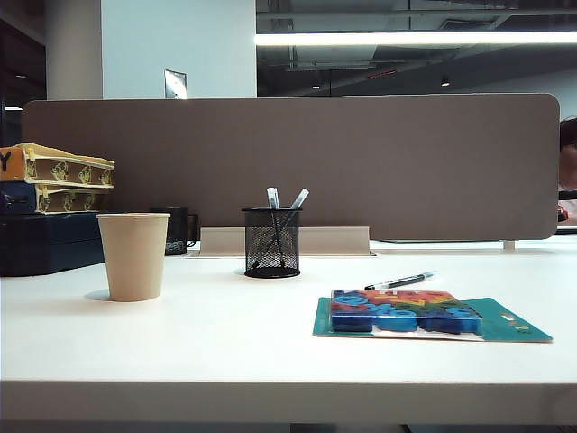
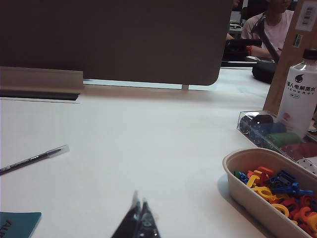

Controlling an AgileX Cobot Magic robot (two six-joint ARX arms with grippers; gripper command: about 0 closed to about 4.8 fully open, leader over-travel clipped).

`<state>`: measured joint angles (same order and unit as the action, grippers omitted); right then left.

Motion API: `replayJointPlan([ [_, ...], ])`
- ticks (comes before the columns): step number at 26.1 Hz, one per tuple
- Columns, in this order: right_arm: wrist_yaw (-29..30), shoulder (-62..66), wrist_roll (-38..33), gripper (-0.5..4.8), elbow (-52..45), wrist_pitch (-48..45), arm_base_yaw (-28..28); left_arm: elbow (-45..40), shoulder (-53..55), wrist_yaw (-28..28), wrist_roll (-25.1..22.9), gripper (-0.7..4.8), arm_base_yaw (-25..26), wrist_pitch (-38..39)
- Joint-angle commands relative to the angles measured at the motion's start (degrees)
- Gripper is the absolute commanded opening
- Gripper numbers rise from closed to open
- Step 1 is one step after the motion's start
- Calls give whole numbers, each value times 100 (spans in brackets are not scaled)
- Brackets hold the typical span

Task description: Pick up one pen and put it in the pen container.

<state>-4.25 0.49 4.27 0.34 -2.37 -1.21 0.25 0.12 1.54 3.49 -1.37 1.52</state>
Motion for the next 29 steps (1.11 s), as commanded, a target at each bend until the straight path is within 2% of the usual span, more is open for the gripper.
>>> replayJointPlan([
  [1,57,-68,-302,-5,-28,-125,7,24,2,-31,-2,-5,4,-31],
  [3,59,-68,-584,-5,-28,-162,7,24,2,-28,-2,-5,4,-33],
  [12,59,-68,-601,-5,-28,-352,2,26,2,-33,13,-5,4,-291],
  [14,59,-68,-601,-5,-28,-393,2,26,2,-136,160,-5,4,-313],
  [18,179,-68,-787,-5,-28,-804,2,28,2,-664,146,3,4,-697],
  [20,188,-68,-793,-5,-28,-925,4,28,2,-745,149,35,4,-752],
  [25,190,-68,-918,-4,-7,-1139,11,42,2,-855,155,35,2,-1029],
  [29,326,-68,-1056,45,79,-1158,20,221,2,-1062,170,73,2,-1043],
])
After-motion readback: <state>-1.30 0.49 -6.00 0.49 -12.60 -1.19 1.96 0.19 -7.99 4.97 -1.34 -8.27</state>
